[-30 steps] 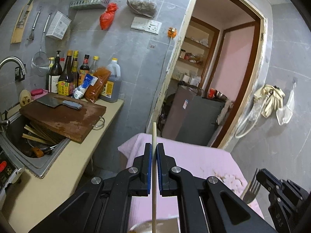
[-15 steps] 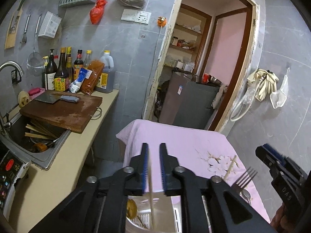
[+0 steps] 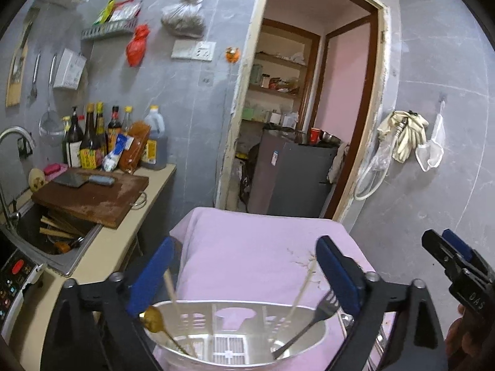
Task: Organize utensils
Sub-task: 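Move both tools back to the remaining utensils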
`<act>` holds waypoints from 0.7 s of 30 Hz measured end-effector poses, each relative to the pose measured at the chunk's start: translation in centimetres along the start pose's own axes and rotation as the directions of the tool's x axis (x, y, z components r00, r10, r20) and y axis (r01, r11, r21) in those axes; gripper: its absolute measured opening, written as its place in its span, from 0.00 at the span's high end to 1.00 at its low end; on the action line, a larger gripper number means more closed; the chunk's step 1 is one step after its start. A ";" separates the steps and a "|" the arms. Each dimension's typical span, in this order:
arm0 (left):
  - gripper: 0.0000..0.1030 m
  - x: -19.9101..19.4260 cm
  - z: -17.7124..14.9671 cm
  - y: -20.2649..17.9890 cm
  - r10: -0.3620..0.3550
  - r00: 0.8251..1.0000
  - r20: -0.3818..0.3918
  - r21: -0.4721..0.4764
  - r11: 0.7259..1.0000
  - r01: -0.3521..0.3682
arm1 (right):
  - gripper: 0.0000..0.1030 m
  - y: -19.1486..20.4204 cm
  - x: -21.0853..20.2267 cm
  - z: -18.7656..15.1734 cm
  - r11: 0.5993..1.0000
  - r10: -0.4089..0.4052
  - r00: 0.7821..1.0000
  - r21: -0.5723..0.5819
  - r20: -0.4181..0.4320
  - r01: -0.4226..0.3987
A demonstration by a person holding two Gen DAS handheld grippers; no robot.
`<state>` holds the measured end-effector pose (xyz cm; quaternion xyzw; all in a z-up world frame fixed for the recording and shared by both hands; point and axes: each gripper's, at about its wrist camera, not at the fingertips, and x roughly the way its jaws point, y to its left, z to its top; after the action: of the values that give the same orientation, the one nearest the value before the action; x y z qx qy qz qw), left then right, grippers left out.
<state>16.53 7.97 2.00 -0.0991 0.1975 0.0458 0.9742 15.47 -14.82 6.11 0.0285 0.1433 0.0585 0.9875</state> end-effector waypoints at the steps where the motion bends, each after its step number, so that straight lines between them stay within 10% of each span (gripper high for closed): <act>1: 0.03 -0.1 -0.1 -0.7 0.001 1.000 0.006 0.008 1.000 -0.001 | 0.07 -0.7 -0.2 -0.1 1.000 -0.011 1.000 0.003 0.004 0.011; 21: 0.01 1.2 -3.8 -14.4 -0.123 0.992 -0.036 0.125 0.984 0.127 | 0.01 -16.2 -0.6 -2.7 0.983 -0.173 0.980 0.038 -0.097 0.177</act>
<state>18.02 -6.85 0.59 -0.0499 0.2071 -0.0295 0.9766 15.83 -30.81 2.55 0.0361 0.1924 -0.0306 0.9802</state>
